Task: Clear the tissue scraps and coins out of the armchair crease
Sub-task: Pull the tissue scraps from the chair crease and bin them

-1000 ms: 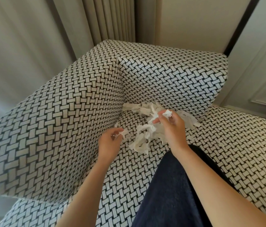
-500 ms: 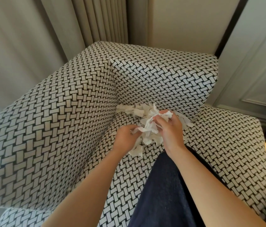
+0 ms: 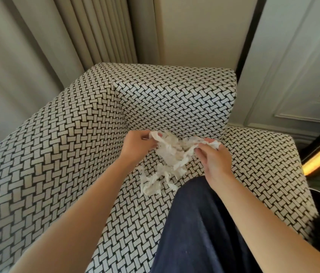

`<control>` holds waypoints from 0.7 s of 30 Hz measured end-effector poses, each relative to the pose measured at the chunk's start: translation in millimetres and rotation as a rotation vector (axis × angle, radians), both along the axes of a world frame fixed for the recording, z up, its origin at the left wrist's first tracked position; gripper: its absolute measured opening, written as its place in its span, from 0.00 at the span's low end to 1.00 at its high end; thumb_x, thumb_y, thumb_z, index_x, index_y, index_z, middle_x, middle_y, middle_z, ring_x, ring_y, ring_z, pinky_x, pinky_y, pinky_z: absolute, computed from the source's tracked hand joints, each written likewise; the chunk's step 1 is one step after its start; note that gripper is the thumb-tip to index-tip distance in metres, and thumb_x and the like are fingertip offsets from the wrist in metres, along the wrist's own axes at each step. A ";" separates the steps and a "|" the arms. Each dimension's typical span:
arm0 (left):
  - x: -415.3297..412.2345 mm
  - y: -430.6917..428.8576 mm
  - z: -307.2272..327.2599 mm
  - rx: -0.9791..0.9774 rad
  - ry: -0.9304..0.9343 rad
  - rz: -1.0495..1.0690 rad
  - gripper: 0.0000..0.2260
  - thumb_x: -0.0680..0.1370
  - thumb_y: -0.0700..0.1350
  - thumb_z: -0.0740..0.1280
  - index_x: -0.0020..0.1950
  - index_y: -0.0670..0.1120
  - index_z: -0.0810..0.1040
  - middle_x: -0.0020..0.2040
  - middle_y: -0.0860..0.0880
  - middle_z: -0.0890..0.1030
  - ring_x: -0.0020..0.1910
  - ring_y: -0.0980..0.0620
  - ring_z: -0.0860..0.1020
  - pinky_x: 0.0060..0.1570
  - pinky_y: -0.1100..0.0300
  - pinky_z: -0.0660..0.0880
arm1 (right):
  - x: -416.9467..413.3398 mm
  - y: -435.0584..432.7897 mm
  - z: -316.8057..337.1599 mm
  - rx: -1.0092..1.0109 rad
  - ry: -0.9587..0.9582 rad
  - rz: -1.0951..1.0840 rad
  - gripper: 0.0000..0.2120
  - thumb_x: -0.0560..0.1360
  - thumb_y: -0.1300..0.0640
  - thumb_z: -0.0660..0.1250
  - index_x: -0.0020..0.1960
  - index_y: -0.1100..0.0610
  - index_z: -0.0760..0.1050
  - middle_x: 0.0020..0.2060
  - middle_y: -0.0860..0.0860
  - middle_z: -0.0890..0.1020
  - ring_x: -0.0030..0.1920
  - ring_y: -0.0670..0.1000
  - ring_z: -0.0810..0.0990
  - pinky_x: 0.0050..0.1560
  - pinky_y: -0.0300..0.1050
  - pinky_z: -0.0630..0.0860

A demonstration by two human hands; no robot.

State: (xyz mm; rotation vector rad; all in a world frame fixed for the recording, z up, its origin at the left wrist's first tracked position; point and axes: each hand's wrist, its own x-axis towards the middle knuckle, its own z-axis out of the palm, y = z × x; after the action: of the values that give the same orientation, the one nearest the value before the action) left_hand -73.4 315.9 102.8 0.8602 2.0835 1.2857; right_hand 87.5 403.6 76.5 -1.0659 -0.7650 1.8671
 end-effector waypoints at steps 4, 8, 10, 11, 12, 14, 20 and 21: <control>24.3 23.0 20.3 0.061 -0.130 -0.052 0.09 0.74 0.34 0.69 0.47 0.47 0.82 0.46 0.47 0.84 0.45 0.51 0.82 0.48 0.61 0.79 | 45.2 20.9 6.2 0.002 -0.040 -0.016 0.07 0.75 0.69 0.64 0.52 0.63 0.74 0.49 0.58 0.81 0.51 0.53 0.82 0.57 0.46 0.78; 64.5 57.7 30.0 0.101 -0.219 -0.127 0.10 0.74 0.31 0.67 0.47 0.45 0.81 0.46 0.46 0.83 0.45 0.52 0.81 0.47 0.63 0.80 | 100.2 42.0 15.5 0.004 -0.058 -0.064 0.07 0.75 0.69 0.63 0.52 0.62 0.74 0.49 0.57 0.81 0.50 0.52 0.82 0.53 0.44 0.79; 87.5 76.2 30.8 0.099 -0.273 -0.136 0.09 0.74 0.30 0.66 0.51 0.40 0.80 0.44 0.47 0.81 0.43 0.54 0.80 0.44 0.66 0.80 | 125.9 50.8 18.4 0.020 -0.076 -0.093 0.08 0.76 0.68 0.64 0.54 0.61 0.74 0.51 0.58 0.81 0.51 0.51 0.82 0.53 0.43 0.79; 100.5 86.0 30.3 0.090 -0.300 -0.156 0.09 0.75 0.30 0.66 0.53 0.38 0.79 0.44 0.47 0.81 0.42 0.55 0.80 0.44 0.66 0.80 | 139.5 55.7 19.1 0.025 -0.084 -0.119 0.08 0.76 0.68 0.64 0.53 0.61 0.74 0.51 0.57 0.81 0.51 0.51 0.82 0.53 0.43 0.79; 109.1 92.2 29.0 0.075 -0.312 -0.174 0.10 0.75 0.30 0.66 0.56 0.37 0.78 0.45 0.47 0.81 0.41 0.55 0.80 0.44 0.65 0.80 | 147.6 58.5 19.7 0.024 -0.088 -0.137 0.07 0.75 0.67 0.64 0.53 0.60 0.74 0.51 0.57 0.81 0.51 0.50 0.82 0.54 0.43 0.78; 137.4 111.7 23.6 0.026 -0.317 -0.259 0.12 0.75 0.31 0.66 0.58 0.37 0.77 0.45 0.46 0.81 0.37 0.58 0.80 0.39 0.66 0.80 | 173.7 68.3 19.2 0.032 -0.105 -0.191 0.09 0.75 0.67 0.65 0.55 0.60 0.74 0.52 0.56 0.80 0.52 0.50 0.81 0.55 0.43 0.78; 223.5 160.8 -1.4 -0.087 -0.446 -0.410 0.11 0.77 0.37 0.66 0.58 0.34 0.76 0.47 0.46 0.80 0.39 0.58 0.80 0.37 0.71 0.77 | 248.0 96.1 10.1 0.044 -0.164 -0.295 0.09 0.76 0.66 0.65 0.55 0.60 0.74 0.53 0.57 0.80 0.53 0.51 0.81 0.52 0.42 0.78; 234.4 165.5 -6.0 -0.110 -0.482 -0.431 0.12 0.77 0.38 0.66 0.59 0.35 0.76 0.47 0.45 0.80 0.38 0.59 0.80 0.36 0.71 0.77 | 257.2 99.9 7.1 0.045 -0.165 -0.309 0.08 0.76 0.66 0.64 0.54 0.60 0.74 0.52 0.57 0.80 0.53 0.51 0.81 0.52 0.42 0.78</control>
State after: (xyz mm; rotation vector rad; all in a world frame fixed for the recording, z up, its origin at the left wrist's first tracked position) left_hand 161.0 481.4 96.8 0.7983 1.4783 1.0108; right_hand 344.7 503.5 83.6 -1.2447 -0.6877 1.5091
